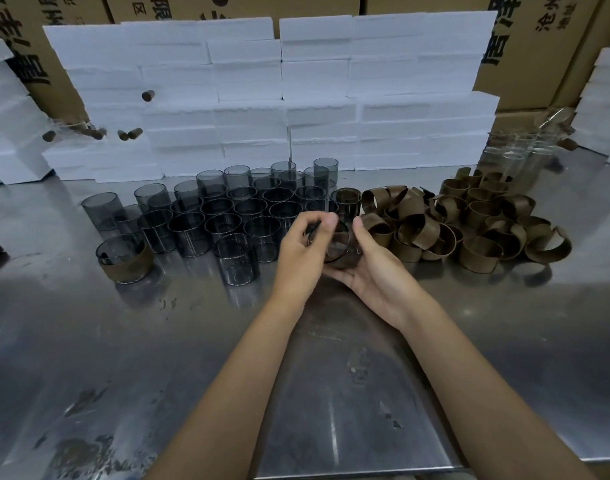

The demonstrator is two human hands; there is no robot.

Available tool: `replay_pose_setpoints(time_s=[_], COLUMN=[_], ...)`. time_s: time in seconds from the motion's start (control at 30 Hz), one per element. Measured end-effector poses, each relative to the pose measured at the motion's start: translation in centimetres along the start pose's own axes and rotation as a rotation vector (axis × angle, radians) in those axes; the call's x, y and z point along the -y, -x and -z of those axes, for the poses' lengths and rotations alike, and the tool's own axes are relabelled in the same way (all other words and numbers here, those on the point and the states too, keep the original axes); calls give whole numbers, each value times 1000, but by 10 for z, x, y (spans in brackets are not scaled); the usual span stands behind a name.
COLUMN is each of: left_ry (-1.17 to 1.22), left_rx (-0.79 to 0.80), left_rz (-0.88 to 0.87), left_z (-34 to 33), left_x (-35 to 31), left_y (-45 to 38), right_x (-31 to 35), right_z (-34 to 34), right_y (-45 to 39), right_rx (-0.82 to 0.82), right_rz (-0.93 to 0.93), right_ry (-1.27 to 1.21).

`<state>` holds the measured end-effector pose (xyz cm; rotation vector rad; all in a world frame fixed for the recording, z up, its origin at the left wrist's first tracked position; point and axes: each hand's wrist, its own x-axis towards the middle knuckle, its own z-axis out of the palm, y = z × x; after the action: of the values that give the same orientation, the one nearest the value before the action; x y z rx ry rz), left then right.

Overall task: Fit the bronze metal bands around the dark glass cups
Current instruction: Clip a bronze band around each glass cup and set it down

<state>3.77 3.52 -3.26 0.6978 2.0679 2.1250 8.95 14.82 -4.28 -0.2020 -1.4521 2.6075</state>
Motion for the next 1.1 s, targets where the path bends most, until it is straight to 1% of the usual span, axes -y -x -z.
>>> replay_pose_setpoints(time_s=[0.1, 0.2, 0.27, 0.33, 0.4, 0.47, 0.53, 0.6, 0.7, 0.8, 0.87, 0.93, 0.97, 1.03, 1.1], left_ry=[106, 243, 353, 374, 367, 407, 419, 423, 410, 411, 406, 393, 402, 441, 469], left_rx=[-68, -86, -102, -125, -79, 17, 67, 60, -27, -4, 15, -15, -32, -42, -28], left_rz=[108, 225, 300, 344, 337, 318, 309, 308, 280, 247, 263, 288, 302, 336, 365], left_z=[1, 4, 4, 2, 0, -2, -4, -6, -6, -4, -4, -3, -2, 0, 1], left_x=[3, 5, 5, 6, 7, 5, 4, 5, 9, 9, 9, 11, 12, 13, 13], left_y=[-4, -8, -9, -10, -9, -7, -6, -6, -7, -7, -7, -7, -8, -9, -10], right_x=[-1, 1, 1, 0, -1, -1, -2, -3, -4, -5, -3, -2, -2, -2, 0], right_z=[-2, -2, -3, -5, -9, -10, -9, -8, -4, -2, 2, 6, 9, 14, 17], right_y=[1, 2, 3, 3, 4, 3, 3, 2, -1, -3, -4, -4, -5, -7, -13], right_rx=[-32, -62, -64, -76, -123, -209, -281, -310, -339, -380, -388, -426, -486, -606, -671], right_rz=[-43, -71, -60, -15, 54, 124, 196, 252, 320, 373, 369, 400, 458, 593, 629], right_ry=[-50, -52, -25, 56, 146, 212, 295, 365, 464, 553, 576, 616, 724, 1061, 1341])
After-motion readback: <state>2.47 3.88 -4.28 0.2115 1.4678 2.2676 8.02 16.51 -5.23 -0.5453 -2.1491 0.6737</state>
